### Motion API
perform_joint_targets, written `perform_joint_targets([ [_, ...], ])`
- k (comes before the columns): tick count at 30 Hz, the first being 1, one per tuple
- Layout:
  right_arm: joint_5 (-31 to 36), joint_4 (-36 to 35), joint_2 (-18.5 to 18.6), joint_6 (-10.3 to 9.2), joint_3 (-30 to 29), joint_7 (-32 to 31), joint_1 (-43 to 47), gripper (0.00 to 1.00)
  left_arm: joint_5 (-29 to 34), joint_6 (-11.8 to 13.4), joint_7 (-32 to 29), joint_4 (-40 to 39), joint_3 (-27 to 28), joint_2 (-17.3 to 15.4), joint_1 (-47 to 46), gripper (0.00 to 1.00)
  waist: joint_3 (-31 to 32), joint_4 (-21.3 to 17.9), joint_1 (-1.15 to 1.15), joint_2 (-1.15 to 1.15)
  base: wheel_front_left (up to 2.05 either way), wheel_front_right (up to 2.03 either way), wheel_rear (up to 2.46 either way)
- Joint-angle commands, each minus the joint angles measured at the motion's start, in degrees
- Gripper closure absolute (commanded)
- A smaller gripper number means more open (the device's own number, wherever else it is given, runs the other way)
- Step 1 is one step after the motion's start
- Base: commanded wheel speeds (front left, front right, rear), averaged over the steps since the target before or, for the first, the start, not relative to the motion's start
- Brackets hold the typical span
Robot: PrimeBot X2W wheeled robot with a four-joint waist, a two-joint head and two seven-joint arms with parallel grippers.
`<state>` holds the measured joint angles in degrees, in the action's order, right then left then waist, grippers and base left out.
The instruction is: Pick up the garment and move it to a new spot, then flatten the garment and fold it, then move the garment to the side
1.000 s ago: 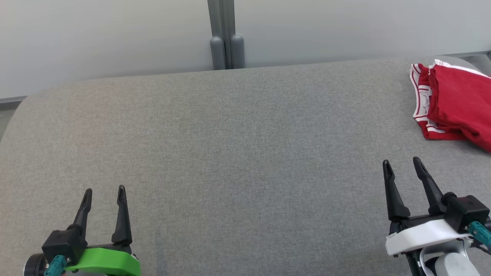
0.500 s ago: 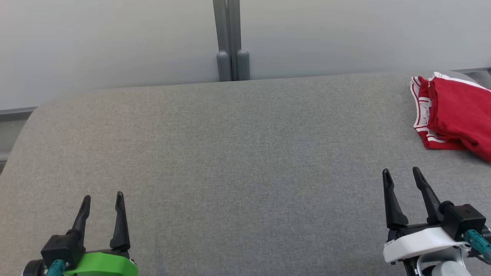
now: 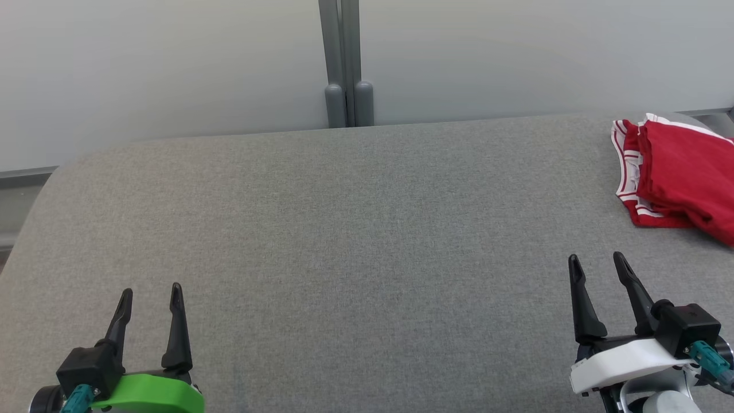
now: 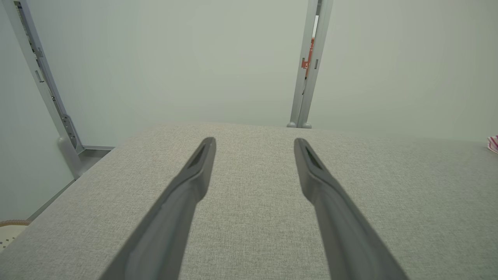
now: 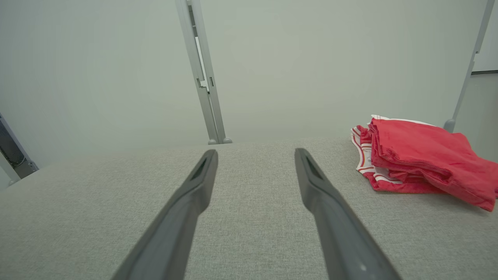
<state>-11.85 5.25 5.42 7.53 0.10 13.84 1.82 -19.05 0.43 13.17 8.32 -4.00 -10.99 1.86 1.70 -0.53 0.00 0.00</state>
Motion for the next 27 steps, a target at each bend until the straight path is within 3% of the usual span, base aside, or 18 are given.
perform_joint_targets([
  [1, 0.6, -0.2, 0.1, -0.1, 0.1, -0.1, -0.5, 0.0, -0.7, 0.2, -0.2, -0.2, -0.1, -0.2, 0.9, 0.0, 0.1, -0.1, 0.0, 0.0, 0.0, 0.0, 0.0],
  [5, 0.5, -0.2, 0.0, -0.1, 0.0, -0.2, -0.4, 0.0, -0.7, 0.5, -0.3, -0.1, -0.3, -0.4, 0.6, 0.0, 0.1, 0.0, 0.0, 0.0, 0.0, 0.0, 0.0],
  [6, 0.0, 0.0, 0.0, 0.0, 0.1, -0.1, 0.0, 1.0, -0.1, 0.1, -0.3, -0.1, -0.3, 0.0, 0.1, 1.0, 0.1, 0.0, 0.0, 0.0, 0.0, 0.0, 0.0],
  [12, -0.6, 2.8, -0.8, 0.01, 0.3, -0.3, 1.6, 1.0, -0.5, 0.1, -0.6, 3.0, -0.7, 1.5, 1.1, 1.0, 0.1, 0.0, 0.0, 0.0, 0.0, 0.0, 0.0],
  [27, -16.3, 3.9, -1.0, 0.0, -0.9, -4.1, -0.4, 1.0, -14.6, -1.5, -4.3, 3.5, 1.6, 2.7, -0.9, 1.0, -0.1, 0.1, 0.0, 0.0, 0.0, 0.0, 0.0],
])
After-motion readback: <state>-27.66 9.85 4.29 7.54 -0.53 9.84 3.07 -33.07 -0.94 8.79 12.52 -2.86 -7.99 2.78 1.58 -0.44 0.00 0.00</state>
